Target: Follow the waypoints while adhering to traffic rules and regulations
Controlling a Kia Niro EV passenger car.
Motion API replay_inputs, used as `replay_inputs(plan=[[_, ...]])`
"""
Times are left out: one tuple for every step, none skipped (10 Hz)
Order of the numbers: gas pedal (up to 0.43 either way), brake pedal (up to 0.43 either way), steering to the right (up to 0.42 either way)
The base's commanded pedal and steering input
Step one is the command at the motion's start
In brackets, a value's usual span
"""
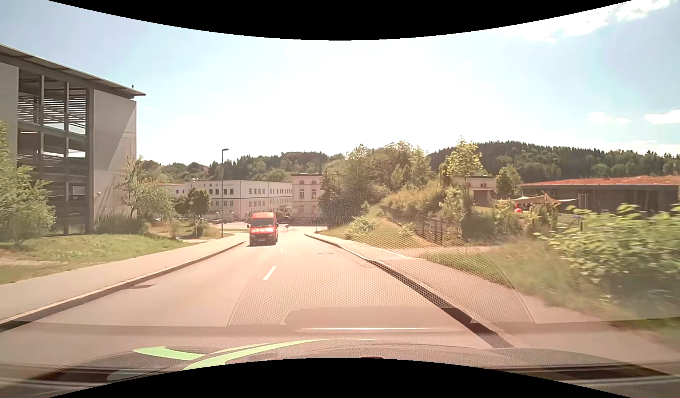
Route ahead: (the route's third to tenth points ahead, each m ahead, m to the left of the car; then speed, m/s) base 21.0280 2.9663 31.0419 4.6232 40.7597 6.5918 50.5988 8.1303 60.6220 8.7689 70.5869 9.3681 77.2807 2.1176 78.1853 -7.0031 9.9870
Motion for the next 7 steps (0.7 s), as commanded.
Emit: replay_inputs(plan=[[0.000, 0.116, -0.053], [0.000, 0.122, -0.049], [0.000, 0.128, -0.048], [0.000, 0.140, -0.048], [0.000, 0.146, -0.048], [0.000, 0.152, -0.048], [0.000, 0.159, -0.047]])
